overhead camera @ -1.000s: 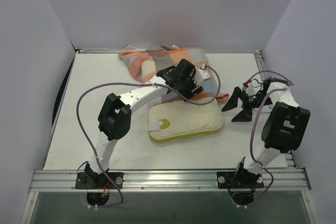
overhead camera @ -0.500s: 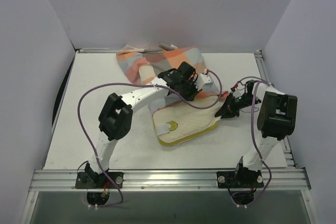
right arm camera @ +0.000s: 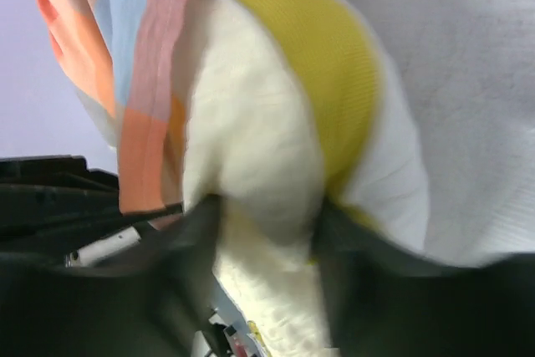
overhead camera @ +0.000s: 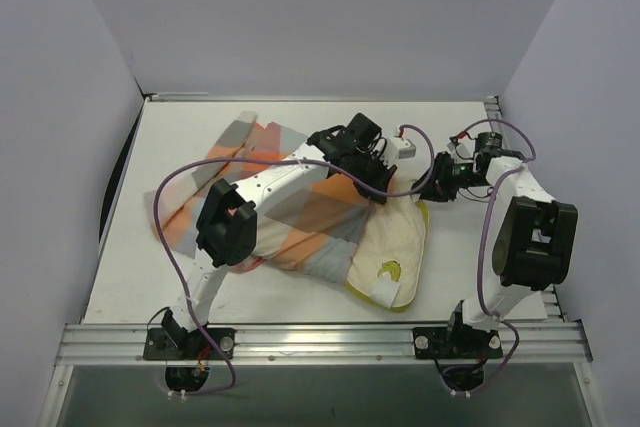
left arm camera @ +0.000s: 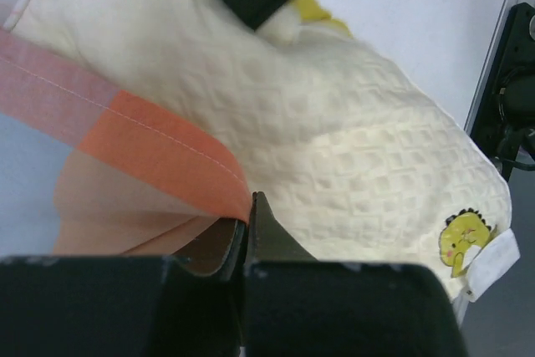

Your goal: Put the pillow into the pillowcase

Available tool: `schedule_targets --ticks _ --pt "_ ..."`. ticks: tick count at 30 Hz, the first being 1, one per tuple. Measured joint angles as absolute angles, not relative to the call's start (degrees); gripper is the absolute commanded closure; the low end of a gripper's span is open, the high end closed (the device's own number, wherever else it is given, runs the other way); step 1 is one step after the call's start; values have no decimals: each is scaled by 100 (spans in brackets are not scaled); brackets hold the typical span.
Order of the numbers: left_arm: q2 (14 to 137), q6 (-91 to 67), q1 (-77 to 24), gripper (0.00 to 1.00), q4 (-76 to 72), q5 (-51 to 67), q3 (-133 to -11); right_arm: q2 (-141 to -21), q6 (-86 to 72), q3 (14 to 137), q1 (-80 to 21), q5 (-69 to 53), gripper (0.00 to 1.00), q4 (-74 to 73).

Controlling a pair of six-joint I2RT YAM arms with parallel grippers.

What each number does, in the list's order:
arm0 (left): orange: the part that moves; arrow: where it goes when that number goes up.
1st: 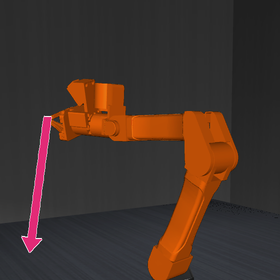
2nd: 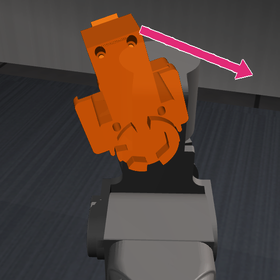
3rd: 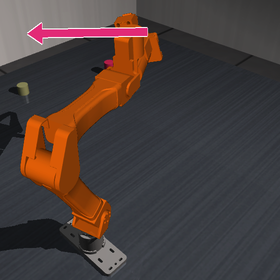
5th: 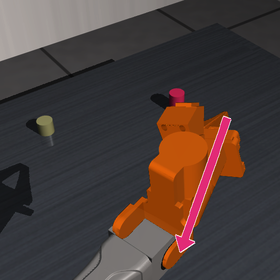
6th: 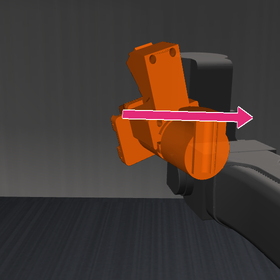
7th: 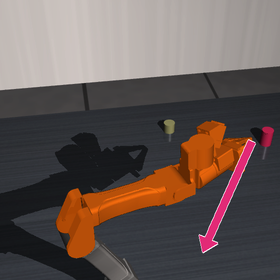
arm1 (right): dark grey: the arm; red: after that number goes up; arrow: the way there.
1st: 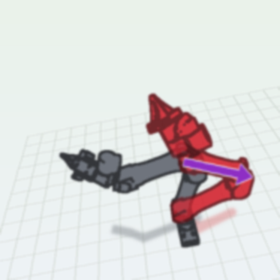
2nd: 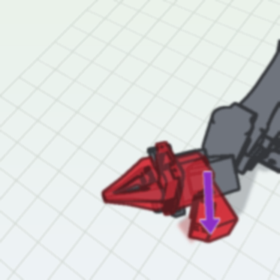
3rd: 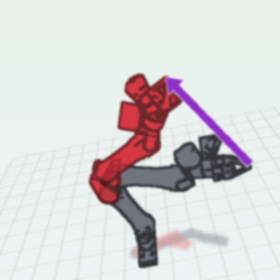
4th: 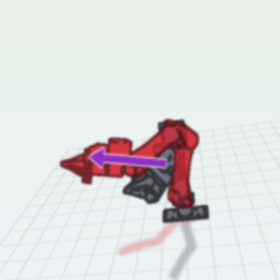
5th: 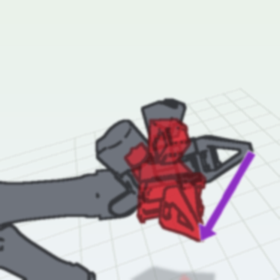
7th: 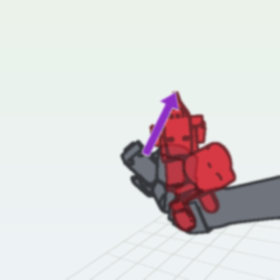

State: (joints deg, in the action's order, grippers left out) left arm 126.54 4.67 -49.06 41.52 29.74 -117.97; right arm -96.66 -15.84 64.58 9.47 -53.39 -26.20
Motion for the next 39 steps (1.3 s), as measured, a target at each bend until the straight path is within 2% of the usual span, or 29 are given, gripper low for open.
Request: schedule_targets --ticks 2,3,6,7,11,16,17,18,20,21,23,26,27,28,29,30,31,32,33,34,39 --pt "12709 373 -4757 100 4180 3107 -11714 -9682 -1632 6329 954 -5354 20 -2552" --pt "12711 355 -4722 98 4189 3146 -11671 -9688 -1614 6281 1000 -5352 0 -2574" --pt "12709 386 -4733 87 4195 3148 -11590 -9684 -1155 6237 1304 -5367 0 -2950" --pt "12709 403 -4724 87 4200 3129 -11583 -9684 -934 6289 1461 -5356 0 -3223" --pt "12728 416 -4619 87 4246 3127 -11690 -9673 -5 6497 1905 -5164 0 -4324" --pt "12783 425 -4418 94 4346 3162 -12261 -9675 414 6396 1103 -4847 0 -4941" --pt "12783 423 -4416 97 4353 3194 -12309 -9723 410 6396 919 -4825 4 -4991" --pt "12783 427 -4434 100 4357 3242 -12326 -9819 360 6390 762 -4858 29 -4993" --pt "12798 460 -4491 100 4410 3400 -12326 -10092 161 6372 580 -5011 62 -4838" --pt "12814 499 -4525 100 4451 3505 -12326 -10259 -108 6361 569 -5137 87 -4665" --pt "12849 624 -4593 100 4510 3701 -12328 -10534 -878 6331 650 -5443 98 -4091" --pt "12927 1085 -4729 98 4746 3879 -12449 -10508 -2344 6121 827 -5800 100 -2707" --pt "12938 1243 -4766 81 4829 3883 -12466 -10433 -2825 6051 878 -5865 100 -2217" --pt "12938 1400 -4790 70 4910 3883 -12466 -10350 -3234 6012 921 -5916 100 -1785" --pt "12938 1500 -4797 60 5009 3933 -12466 -10259 -3555 5996 967 -5951 93 -1409" --pt "12938 1570 -4792 52 5107 3966 -12460 -10167 -3793 5996 996 -5957 59 -1087" --pt "12936 1605 -4786 38 5177 3983 -12438 -10075 -3986 5996 1017 -5961 40 -845" --pt "12925 1640 -4770 30 5216 3997 -12398 -9959 -4049 5999 1055 -5940 29 -679" --pt "12895 1619 -4735 25 5221 3990 -12309 -9865 -4021 6020 1122 -5898 11 -670" --pt "12798 1584 -4657 24 5199 3966 -12112 -9778 -3938 6062 1199 -5865 0 -773" --pt "11561 1439 -3857 23 4923 3618 -10486 -9448 -2926 6329 1785 -5494 0 -2018"
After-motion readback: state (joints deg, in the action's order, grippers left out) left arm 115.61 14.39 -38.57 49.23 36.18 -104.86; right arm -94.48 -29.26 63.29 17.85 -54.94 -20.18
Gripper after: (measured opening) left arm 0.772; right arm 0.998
